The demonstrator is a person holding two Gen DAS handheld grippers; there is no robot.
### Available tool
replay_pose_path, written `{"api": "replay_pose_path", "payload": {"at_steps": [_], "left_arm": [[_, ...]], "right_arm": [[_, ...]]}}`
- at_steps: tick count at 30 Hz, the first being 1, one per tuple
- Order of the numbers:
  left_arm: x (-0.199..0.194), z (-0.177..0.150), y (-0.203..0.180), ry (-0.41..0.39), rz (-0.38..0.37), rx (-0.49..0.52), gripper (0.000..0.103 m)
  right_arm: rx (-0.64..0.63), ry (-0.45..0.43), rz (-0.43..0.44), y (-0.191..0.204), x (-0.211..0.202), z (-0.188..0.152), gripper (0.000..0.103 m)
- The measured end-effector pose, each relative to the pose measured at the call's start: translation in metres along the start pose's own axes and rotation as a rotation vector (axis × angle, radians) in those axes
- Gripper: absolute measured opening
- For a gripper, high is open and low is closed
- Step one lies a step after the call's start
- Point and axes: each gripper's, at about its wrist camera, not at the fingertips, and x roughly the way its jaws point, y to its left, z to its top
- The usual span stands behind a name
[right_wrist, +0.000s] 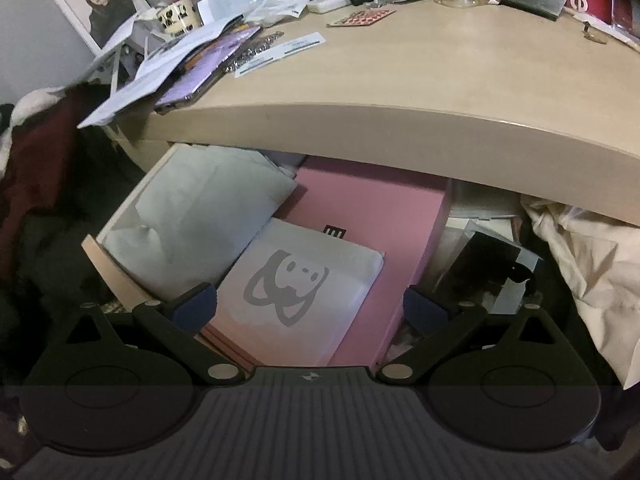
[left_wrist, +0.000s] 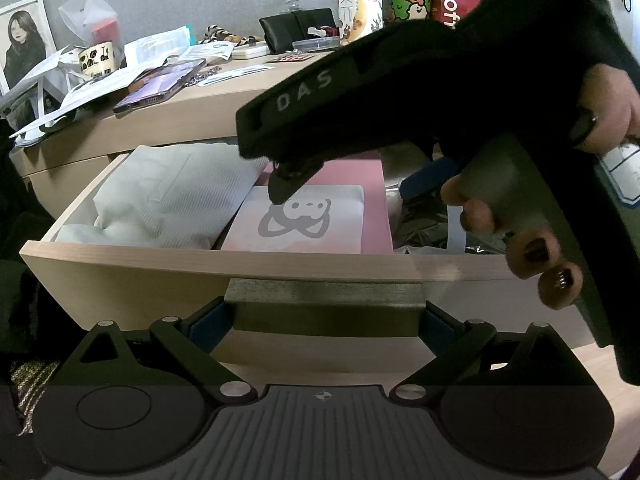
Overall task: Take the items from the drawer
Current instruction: 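Reach the right gripper into the drawer while the left gripper holds the handle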
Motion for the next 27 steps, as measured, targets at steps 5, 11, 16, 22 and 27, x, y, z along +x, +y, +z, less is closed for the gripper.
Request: {"api": "replay_pose_path", "payload": {"at_steps": [5,11,16,22,27], "left_arm": [[0.0,0.0,0.0,0.002,-0.001,-0.001,0.098],[0.0,0.001,0.0,0.002,-0.002,-0.001,0.098],[0.0,0.0,0.001,0.002,-0.003,0.0,0.098],[0.0,0.001,0.0,0.003,-0.002,-0.002,0.098],[0.0,0.0,0.0,0.003,-0.001,-0.003,0.098]], "right_arm": [[-0.023,0.01,-0.027,0.006,0.004,0.0,0.103],[-0.027,0.026,-0.033,0.006,0.009,-0.001,0.103],[-0.038,0.055,-0.021,0.006,0.015,-0.002,0.103],[-0.031,0.095,-0.008,0.005,0.026,-0.004,0.103],[-0.04,0.083,-0.004,0.005,0.026,-0.003,0.102]]}}
